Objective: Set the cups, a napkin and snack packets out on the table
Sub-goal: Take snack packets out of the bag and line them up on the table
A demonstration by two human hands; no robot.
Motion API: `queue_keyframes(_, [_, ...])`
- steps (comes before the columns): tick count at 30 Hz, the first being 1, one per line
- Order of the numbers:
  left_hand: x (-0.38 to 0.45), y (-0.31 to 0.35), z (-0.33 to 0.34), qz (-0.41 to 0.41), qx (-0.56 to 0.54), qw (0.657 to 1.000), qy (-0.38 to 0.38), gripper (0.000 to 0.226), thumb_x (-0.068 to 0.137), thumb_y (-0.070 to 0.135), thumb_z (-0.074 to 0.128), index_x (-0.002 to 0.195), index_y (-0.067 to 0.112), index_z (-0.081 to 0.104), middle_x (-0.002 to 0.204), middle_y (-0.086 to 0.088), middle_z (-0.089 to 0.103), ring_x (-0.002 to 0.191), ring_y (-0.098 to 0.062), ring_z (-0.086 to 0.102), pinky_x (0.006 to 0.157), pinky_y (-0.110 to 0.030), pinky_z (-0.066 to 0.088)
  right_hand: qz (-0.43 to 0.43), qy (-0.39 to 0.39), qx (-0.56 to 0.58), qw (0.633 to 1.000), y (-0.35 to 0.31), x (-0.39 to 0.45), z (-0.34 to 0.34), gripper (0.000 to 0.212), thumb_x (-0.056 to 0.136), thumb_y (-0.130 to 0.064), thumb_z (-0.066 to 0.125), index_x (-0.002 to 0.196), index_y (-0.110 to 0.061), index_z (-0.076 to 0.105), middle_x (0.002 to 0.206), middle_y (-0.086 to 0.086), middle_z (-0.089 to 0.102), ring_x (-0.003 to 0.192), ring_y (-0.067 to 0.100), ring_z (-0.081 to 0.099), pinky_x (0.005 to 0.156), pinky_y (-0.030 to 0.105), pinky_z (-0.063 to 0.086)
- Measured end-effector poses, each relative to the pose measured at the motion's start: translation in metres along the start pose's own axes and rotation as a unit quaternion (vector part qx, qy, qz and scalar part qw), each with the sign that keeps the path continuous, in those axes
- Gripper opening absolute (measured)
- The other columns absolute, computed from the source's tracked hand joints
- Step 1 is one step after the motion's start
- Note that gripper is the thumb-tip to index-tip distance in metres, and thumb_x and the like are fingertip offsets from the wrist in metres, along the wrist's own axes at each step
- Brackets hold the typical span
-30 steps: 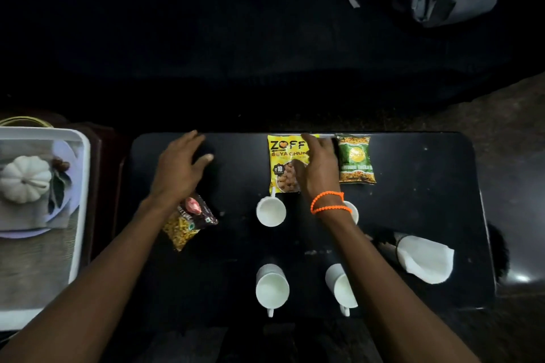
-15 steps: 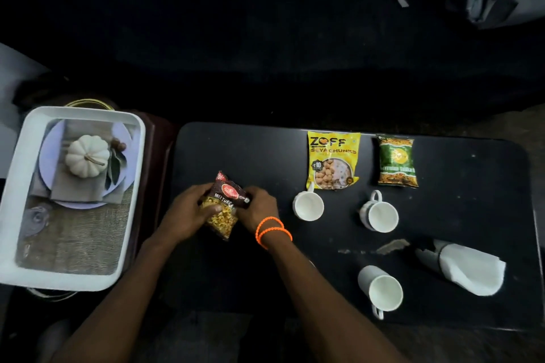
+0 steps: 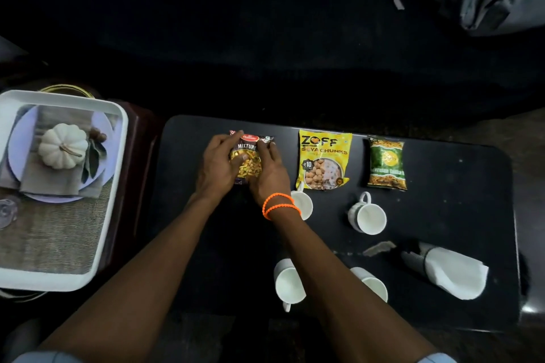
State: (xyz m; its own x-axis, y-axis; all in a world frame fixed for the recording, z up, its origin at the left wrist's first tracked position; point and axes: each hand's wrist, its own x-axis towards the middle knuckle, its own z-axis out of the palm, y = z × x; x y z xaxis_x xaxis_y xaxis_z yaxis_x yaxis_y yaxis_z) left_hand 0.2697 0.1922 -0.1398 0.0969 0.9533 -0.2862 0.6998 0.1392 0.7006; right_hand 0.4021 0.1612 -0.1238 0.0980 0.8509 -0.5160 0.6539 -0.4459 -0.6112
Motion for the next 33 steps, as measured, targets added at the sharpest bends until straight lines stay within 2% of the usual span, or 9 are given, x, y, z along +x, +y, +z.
queue_keyframes(2, [0.004, -0.001, 0.0, 0.008, 0.009, 1.0, -0.006, 0.052, 0.1, 0.018, 0.068, 0.15, 0.01, 0.055, 0.149, -0.017, 0.056, 0.135, -0.031, 0.054, 0.113, -0.042, 0.048, -0.012, -0.007, -0.04, 0.999, -0.001, 0.005, 0.003, 0.087, 0.089, 0.002, 0.067, 0.162, -0.019, 0.026, 0.173, 0.012, 0.013, 0.142, 0.04, 0.047, 0.11, 0.043, 0.045])
queue_keyframes(4, [0.007, -0.005, -0.002, 0.014, 0.007, 0.999, -0.034, 0.052, 0.1, 0.017, 0.068, 0.149, 0.009, 0.055, 0.157, -0.017, 0.051, 0.147, -0.03, 0.047, 0.122, -0.038, 0.038, -0.014, -0.008, -0.077, 0.997, -0.002, 0.012, 0.003, 0.086, 0.09, 0.003, 0.065, 0.163, -0.018, 0.023, 0.172, 0.014, 0.012, 0.141, 0.041, 0.047, 0.108, 0.047, 0.048])
queue_keyframes(6, [0.011, -0.009, -0.008, 0.022, 0.004, 0.997, -0.072, 0.055, 0.099, 0.018, 0.07, 0.151, 0.014, 0.053, 0.164, -0.014, 0.041, 0.152, -0.026, 0.039, 0.122, -0.03, 0.031, -0.011, 0.001, -0.096, 0.995, -0.004, 0.019, 0.002, 0.086, 0.091, 0.006, 0.063, 0.163, -0.016, 0.022, 0.172, 0.016, 0.013, 0.142, 0.041, 0.045, 0.109, 0.047, 0.049])
queue_keyframes(10, [0.014, -0.01, -0.011, 0.034, 0.036, 0.993, -0.106, 0.065, 0.095, 0.011, 0.074, 0.155, 0.019, 0.048, 0.17, -0.012, 0.027, 0.156, -0.027, 0.032, 0.124, -0.03, 0.026, -0.007, 0.009, -0.103, 0.995, -0.006, 0.026, 0.001, 0.084, 0.093, 0.005, 0.062, 0.164, -0.016, 0.02, 0.171, 0.017, 0.016, 0.145, 0.039, 0.042, 0.109, 0.048, 0.05])
queue_keyframes(15, [0.006, -0.003, -0.014, 0.009, 0.035, 0.996, -0.08, 0.064, 0.093, -0.001, 0.072, 0.152, 0.011, 0.051, 0.17, -0.018, 0.027, 0.154, -0.033, 0.034, 0.127, -0.039, 0.031, -0.034, -0.021, -0.08, 0.996, -0.008, 0.025, 0.001, 0.084, 0.091, -0.002, 0.068, 0.162, -0.016, 0.025, 0.171, 0.015, 0.019, 0.141, 0.042, 0.048, 0.113, 0.049, 0.047])
queue_keyframes(18, [0.001, -0.003, -0.016, 0.004, 0.042, 0.996, -0.075, 0.063, 0.094, -0.001, 0.07, 0.152, 0.012, 0.05, 0.17, -0.017, 0.027, 0.154, -0.033, 0.034, 0.126, -0.044, 0.033, -0.051, -0.018, -0.102, 0.993, -0.008, 0.023, 0.005, 0.086, 0.09, 0.004, 0.065, 0.162, -0.015, 0.024, 0.171, 0.017, 0.018, 0.133, 0.044, 0.055, 0.106, 0.049, 0.051])
queue_keyframes(24, [-0.004, 0.004, -0.015, -0.001, 0.054, 0.996, -0.077, 0.063, 0.095, -0.005, 0.067, 0.154, 0.011, 0.047, 0.171, -0.017, 0.023, 0.156, -0.033, 0.03, 0.127, -0.039, 0.029, -0.055, -0.006, -0.117, 0.992, -0.006, 0.018, 0.006, 0.086, 0.092, 0.005, 0.064, 0.163, -0.016, 0.021, 0.169, 0.02, 0.02, 0.136, 0.044, 0.053, 0.109, 0.049, 0.05])
queue_keyframes(29, [-0.009, 0.004, -0.018, -0.006, 0.087, 0.993, -0.076, 0.064, 0.098, 0.006, 0.068, 0.157, 0.013, 0.043, 0.171, -0.018, 0.025, 0.156, -0.037, 0.029, 0.128, -0.046, 0.027, -0.06, -0.032, -0.124, 0.99, -0.006, 0.015, -0.006, 0.095, 0.084, -0.017, 0.082, 0.161, -0.019, 0.026, 0.167, 0.016, 0.026, 0.138, 0.043, 0.051, 0.107, 0.051, 0.051])
queue_keyframes(33, [-0.011, 0.012, -0.025, 0.01, 0.135, 0.99, -0.042, 0.067, 0.104, 0.03, 0.06, 0.164, 0.019, 0.031, 0.171, -0.016, 0.026, 0.159, -0.035, 0.023, 0.128, -0.051, 0.025, -0.127, 0.031, -0.217, 0.967, -0.013, 0.007, -0.023, 0.096, 0.086, -0.042, 0.078, 0.162, -0.022, 0.023, 0.17, 0.012, 0.021, 0.148, 0.036, 0.037, 0.103, 0.051, 0.053])
